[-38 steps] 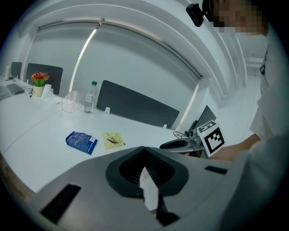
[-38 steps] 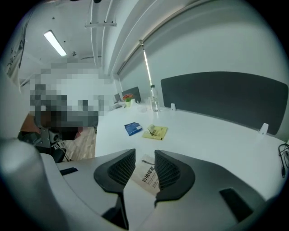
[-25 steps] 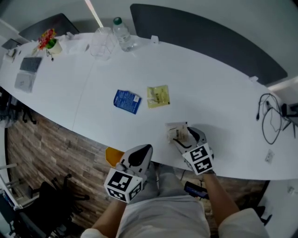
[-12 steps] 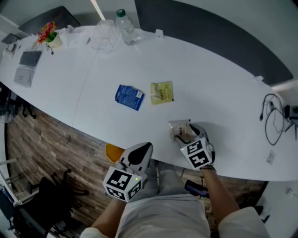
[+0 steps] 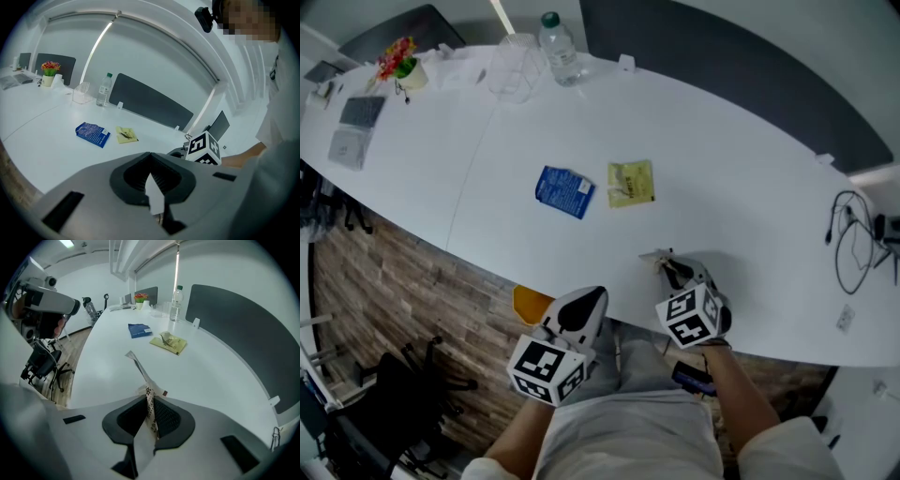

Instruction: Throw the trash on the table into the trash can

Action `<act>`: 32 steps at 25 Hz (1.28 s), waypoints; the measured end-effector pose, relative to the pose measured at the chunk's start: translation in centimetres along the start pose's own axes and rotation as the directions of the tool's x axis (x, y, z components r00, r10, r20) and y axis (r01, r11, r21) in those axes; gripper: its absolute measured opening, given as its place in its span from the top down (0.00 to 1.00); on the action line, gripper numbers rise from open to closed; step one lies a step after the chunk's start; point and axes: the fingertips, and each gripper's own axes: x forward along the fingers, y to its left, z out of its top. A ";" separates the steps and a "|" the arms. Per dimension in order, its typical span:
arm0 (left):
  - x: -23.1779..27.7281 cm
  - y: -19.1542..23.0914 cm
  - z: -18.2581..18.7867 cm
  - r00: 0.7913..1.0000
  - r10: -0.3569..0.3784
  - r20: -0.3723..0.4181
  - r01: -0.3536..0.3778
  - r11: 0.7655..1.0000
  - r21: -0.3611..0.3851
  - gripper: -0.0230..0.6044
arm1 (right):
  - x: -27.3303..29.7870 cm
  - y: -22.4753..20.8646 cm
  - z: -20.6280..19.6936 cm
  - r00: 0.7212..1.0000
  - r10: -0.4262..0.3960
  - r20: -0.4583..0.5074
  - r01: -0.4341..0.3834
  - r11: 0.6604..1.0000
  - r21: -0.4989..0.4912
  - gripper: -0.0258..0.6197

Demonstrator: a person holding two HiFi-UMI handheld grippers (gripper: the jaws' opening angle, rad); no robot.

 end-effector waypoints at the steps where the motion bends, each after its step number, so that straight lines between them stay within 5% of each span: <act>1: -0.1 0.0 0.0 1.000 0.001 0.001 -0.001 1.000 -0.001 0.96 | 0.0 0.0 0.0 1.000 -0.007 0.001 0.007 1.000 -0.005 0.87; 22: -2.5 -0.8 1.3 0.997 0.023 0.069 -0.023 1.000 -0.001 0.96 | -5.8 -0.7 3.4 0.979 0.013 0.205 -0.037 0.993 0.116 0.90; 32: -7.0 -0.3 1.6 0.979 0.137 0.149 -0.134 0.991 -0.031 0.96 | -9.1 0.2 6.3 0.952 0.073 0.299 -0.100 0.992 0.075 0.90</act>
